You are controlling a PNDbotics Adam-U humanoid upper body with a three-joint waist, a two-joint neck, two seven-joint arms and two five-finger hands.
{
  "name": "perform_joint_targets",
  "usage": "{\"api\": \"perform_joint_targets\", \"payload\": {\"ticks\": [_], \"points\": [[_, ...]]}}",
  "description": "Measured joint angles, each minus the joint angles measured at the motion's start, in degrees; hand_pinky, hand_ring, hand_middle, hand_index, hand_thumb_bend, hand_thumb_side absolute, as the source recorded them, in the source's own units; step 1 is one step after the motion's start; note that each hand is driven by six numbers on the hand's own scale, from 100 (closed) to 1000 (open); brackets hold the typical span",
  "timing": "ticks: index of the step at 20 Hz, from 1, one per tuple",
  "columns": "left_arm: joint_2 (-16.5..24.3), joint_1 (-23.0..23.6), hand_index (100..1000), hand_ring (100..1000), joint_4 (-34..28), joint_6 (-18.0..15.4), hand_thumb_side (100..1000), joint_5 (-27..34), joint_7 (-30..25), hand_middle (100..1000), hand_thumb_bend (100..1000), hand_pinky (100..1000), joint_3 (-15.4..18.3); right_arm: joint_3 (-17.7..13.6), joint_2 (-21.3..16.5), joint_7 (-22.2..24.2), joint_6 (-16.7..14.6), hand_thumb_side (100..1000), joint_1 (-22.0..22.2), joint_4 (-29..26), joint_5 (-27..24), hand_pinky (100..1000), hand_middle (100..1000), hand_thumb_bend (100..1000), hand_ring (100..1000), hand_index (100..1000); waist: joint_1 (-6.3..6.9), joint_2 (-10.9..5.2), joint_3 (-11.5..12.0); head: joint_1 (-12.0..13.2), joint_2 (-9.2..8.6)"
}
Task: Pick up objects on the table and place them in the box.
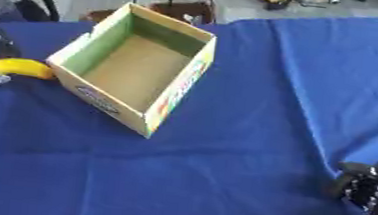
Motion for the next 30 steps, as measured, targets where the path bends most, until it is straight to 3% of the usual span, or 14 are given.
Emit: {"api": "perform_joint_targets", "payload": {"ticks": [5, 15, 23, 25, 30], "points": [[-0.18, 0.12, 457, 346, 0.0, 0.09, 116, 0.19, -0.39, 343, 310, 480, -0.01, -0.01, 0.0, 0.01, 0.01, 952, 0.02, 0.0, -0.02, 634, 534, 100, 587, 741, -0.06, -0.36, 0.0, -0.12, 0.0], [-0.2, 0.48, 403, 293, -0.02, 0.86, 100, 1.78, -0.15, 293, 297, 429, -0.02, -0.03, -0.01, 0.02, -0.01, 945, 0.09, 0.0, -0.18, 634, 534, 100, 586, 741, -0.36, -1.28, 0.12, -0.43, 0.01], [-0.24, 0.57, 649, 462, -0.06, 0.8, 137, 1.96, -0.32, 479, 519, 606, -0.2, -0.17, -0.02, 0.07, -0.04, 947, 0.27, 0.0, -0.39, 634, 534, 100, 586, 741, -0.54, -1.45, 0.26, -0.57, 0.01], [-0.24, 0.56, 705, 500, -0.23, 0.72, 142, 1.7, -0.42, 523, 537, 635, -0.21, -0.18, -0.02, 0.08, -0.03, 949, 0.32, 0.01, -0.39, 634, 534, 100, 586, 741, -0.54, -1.45, 0.26, -0.58, 0.02], [-0.24, 0.55, 737, 544, -0.7, 2.59, 117, 1.07, 2.5, 568, 564, 675, 0.04, -0.31, -0.02, 0.09, -0.03, 951, 0.34, 0.01, -0.39, 634, 534, 100, 586, 741, -0.53, -1.44, 0.27, -0.66, 0.02]]}}
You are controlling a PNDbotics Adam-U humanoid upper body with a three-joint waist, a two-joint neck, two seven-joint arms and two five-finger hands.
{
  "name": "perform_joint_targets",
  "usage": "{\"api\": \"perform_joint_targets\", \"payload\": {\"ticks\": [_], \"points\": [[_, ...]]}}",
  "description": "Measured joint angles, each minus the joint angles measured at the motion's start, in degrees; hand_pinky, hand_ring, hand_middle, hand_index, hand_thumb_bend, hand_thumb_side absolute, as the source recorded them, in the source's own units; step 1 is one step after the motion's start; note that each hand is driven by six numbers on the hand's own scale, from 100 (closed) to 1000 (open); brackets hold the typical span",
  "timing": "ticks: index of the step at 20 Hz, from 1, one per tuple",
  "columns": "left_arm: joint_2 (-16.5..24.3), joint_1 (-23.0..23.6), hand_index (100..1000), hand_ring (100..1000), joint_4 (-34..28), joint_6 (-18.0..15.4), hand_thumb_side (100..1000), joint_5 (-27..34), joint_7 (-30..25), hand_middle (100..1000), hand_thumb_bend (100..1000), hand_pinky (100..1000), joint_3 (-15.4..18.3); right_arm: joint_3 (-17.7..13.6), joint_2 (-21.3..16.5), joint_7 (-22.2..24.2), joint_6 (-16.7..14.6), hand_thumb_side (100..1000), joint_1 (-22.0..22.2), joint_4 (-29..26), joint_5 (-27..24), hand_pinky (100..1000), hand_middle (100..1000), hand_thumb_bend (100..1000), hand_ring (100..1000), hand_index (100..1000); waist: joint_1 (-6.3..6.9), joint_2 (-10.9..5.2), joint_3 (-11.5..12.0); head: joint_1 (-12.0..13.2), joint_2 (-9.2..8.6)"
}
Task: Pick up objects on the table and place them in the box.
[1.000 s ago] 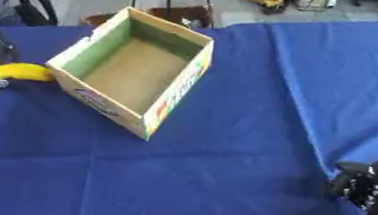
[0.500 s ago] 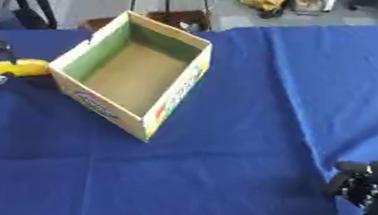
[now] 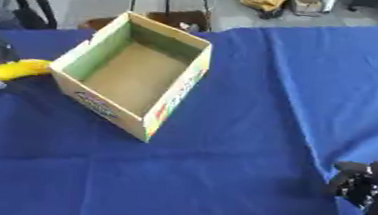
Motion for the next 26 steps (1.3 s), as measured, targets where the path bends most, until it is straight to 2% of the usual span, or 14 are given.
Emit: {"api": "perform_joint_targets", "payload": {"ticks": [3, 6, 12, 14, 15, 17, 23, 24, 26], "points": [[0.0, -0.02, 748, 556, -0.18, 2.04, 126, -0.33, 3.68, 582, 562, 682, 0.12, 0.0, 0.0, 0.01, 0.0, 950, 0.02, 0.0, 0.01, 634, 534, 100, 586, 741, 0.0, 0.01, 0.0, -0.04, 0.0], [0.0, -0.02, 765, 568, 0.07, 3.13, 187, -0.69, 5.21, 599, 549, 678, 0.1, 0.0, 0.0, 0.03, 0.01, 951, 0.02, 0.0, 0.01, 634, 534, 100, 586, 741, 0.0, 0.07, 0.03, -0.17, 0.0], [-0.01, 0.04, 783, 587, 1.66, 3.97, 299, -2.02, 2.81, 626, 518, 673, -0.07, -0.01, 0.0, 0.27, -0.06, 952, 0.01, 0.0, 0.04, 635, 534, 100, 586, 741, -0.52, 0.72, -0.07, -0.36, 0.0], [-0.01, 0.03, 776, 575, 1.83, 3.99, 301, -2.22, 1.64, 615, 527, 661, -0.07, -0.01, 0.01, 0.33, -0.15, 953, 0.01, 0.0, 0.06, 635, 534, 100, 586, 741, -0.67, 0.83, -0.1, -0.41, -0.01], [-0.01, 0.01, 769, 565, 1.83, 3.98, 309, -2.31, 1.14, 606, 504, 653, -0.07, -0.01, 0.01, 0.34, -0.17, 953, 0.01, 0.0, 0.07, 635, 534, 100, 586, 741, -0.69, 0.91, -0.11, -0.41, -0.01], [-0.04, 0.01, 749, 544, 1.83, 3.94, 303, -2.48, 0.36, 582, 497, 635, -0.07, -0.01, 0.02, 0.37, -0.21, 954, 0.01, 0.0, 0.12, 635, 534, 100, 586, 741, -0.79, 1.13, -0.12, -0.41, -0.01], [-0.23, -0.5, 654, 457, 1.69, 3.51, 207, -2.55, -1.17, 481, 422, 566, -0.05, 0.0, 0.04, 0.47, -0.31, 953, 0.0, 0.0, 0.26, 635, 534, 100, 586, 741, -0.87, 1.16, -0.11, -0.42, -0.01], [-0.23, -0.56, 630, 439, 1.64, 3.4, 173, -2.53, -1.4, 461, 387, 557, -0.04, 0.0, 0.04, 0.48, -0.31, 953, 0.0, 0.0, 0.27, 635, 534, 100, 586, 741, -0.87, 1.14, -0.11, -0.43, -0.01], [-0.23, -0.56, 597, 415, 1.48, 3.16, 161, -2.34, -1.83, 436, 334, 544, -0.04, 0.0, 0.04, 0.49, -0.33, 951, 0.0, 0.0, 0.27, 635, 534, 100, 586, 741, -0.86, 1.03, -0.12, -0.44, -0.01]]}}
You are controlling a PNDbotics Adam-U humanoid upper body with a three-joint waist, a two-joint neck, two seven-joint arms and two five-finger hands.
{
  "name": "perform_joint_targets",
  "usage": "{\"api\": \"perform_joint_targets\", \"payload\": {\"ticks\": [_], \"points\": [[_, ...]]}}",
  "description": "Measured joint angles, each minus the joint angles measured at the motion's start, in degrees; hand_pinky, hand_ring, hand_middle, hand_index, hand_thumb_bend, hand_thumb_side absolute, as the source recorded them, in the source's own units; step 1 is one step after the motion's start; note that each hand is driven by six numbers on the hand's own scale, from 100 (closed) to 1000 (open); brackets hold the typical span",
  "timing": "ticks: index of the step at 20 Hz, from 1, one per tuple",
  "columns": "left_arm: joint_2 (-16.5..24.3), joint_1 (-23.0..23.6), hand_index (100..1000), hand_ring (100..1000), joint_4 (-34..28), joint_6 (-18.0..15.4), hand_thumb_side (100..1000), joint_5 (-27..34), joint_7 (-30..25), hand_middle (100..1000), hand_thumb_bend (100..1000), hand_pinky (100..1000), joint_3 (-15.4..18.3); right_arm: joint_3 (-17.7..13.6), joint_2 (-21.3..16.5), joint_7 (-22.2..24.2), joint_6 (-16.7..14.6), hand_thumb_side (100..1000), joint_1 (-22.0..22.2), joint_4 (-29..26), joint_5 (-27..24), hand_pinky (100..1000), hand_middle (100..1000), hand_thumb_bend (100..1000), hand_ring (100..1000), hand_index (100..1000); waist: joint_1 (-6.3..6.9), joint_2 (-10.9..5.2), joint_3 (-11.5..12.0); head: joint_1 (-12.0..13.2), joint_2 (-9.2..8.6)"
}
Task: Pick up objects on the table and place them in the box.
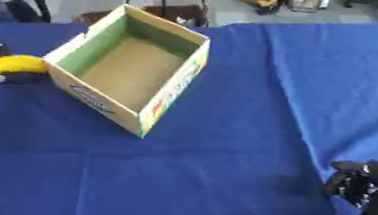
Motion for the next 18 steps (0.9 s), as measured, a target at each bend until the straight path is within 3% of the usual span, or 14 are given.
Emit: {"api": "perform_joint_targets", "payload": {"ticks": [8, 16, 18], "points": [[-0.25, 0.52, 541, 370, -0.23, -1.48, 149, 3.39, -2.33, 386, 230, 516, -0.03, -0.01, 0.0, 0.02, 0.0, 946, 0.23, 0.01, -0.03, 635, 534, 100, 586, 741, 0.05, -0.78, 0.2, -0.14, 0.01], [-0.24, 0.61, 539, 369, -1.48, -1.59, 149, 6.88, -4.13, 385, 226, 515, -0.04, -0.02, 0.0, 0.02, 0.0, 945, 0.28, 0.02, -0.24, 636, 534, 100, 586, 741, 0.05, -1.35, 0.43, -0.45, 0.03], [-0.24, 0.53, 521, 352, -1.89, -1.67, 137, 7.33, -4.22, 369, 137, 505, -0.04, -0.02, -0.02, 0.01, 0.0, 937, 0.38, 0.02, -0.27, 636, 534, 100, 587, 742, 0.05, -1.61, 0.6, -0.54, 0.06]]}}
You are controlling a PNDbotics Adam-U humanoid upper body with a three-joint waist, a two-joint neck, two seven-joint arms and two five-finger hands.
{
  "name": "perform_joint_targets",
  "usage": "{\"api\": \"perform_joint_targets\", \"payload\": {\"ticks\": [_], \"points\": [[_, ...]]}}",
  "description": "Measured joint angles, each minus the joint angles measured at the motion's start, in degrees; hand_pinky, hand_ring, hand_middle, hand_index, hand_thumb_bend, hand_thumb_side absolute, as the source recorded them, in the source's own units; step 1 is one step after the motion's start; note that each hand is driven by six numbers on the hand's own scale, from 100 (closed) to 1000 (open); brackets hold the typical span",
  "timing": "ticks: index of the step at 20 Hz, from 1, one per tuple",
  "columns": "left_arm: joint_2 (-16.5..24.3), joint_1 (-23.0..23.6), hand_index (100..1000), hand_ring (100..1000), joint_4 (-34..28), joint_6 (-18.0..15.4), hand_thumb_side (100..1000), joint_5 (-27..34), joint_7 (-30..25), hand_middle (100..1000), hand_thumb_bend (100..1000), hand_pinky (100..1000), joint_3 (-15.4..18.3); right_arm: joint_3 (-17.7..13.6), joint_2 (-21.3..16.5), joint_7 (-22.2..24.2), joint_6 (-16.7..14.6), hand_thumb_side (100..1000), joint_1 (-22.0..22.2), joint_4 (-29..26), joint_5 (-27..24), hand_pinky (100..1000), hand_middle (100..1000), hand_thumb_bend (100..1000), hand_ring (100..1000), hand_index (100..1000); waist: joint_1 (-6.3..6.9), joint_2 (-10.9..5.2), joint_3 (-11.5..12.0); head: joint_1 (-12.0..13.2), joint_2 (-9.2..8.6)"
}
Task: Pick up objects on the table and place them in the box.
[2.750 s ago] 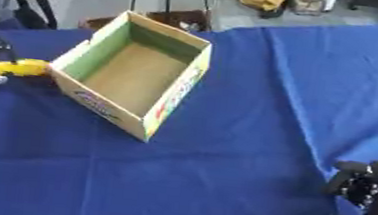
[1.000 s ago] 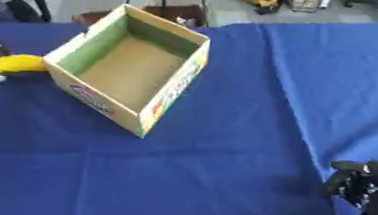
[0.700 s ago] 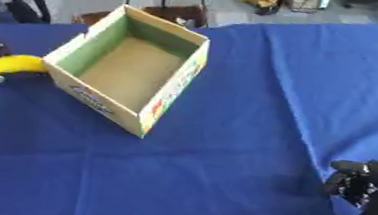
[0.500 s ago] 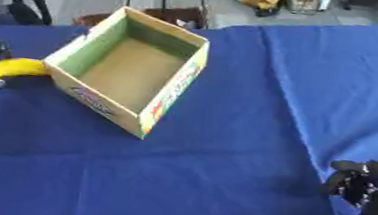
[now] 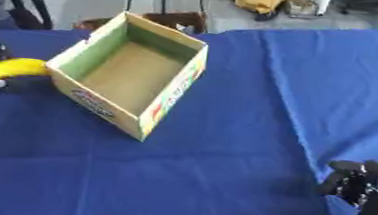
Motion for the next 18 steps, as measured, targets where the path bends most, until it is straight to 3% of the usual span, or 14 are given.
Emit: {"api": "perform_joint_targets", "payload": {"ticks": [3, 12, 18], "points": [[0.07, -0.89, 516, 350, -2.03, -1.36, 131, 1.7, -0.61, 366, 121, 504, 0.0, -0.01, -0.09, 0.0, 0.03, 935, 0.51, 0.01, -0.22, 637, 534, 100, 587, 742, 0.01, -1.64, 0.42, -0.2, 0.11], [-0.13, -5.19, 509, 346, -10.27, -4.15, 117, 9.58, -4.66, 362, 105, 503, -2.57, 0.01, -0.78, 0.27, 0.29, 929, 0.91, 0.16, -0.79, 637, 534, 100, 588, 742, 0.42, -3.17, 0.36, -0.49, 0.57], [-4.71, -9.41, 517, 353, -12.35, -3.42, 112, 11.4, -8.05, 367, 140, 508, -5.44, 0.39, -0.97, 0.83, 0.65, 932, 0.81, 0.36, -1.22, 638, 533, 100, 589, 742, 0.62, -3.29, -1.47, 0.12, 0.56]]}}
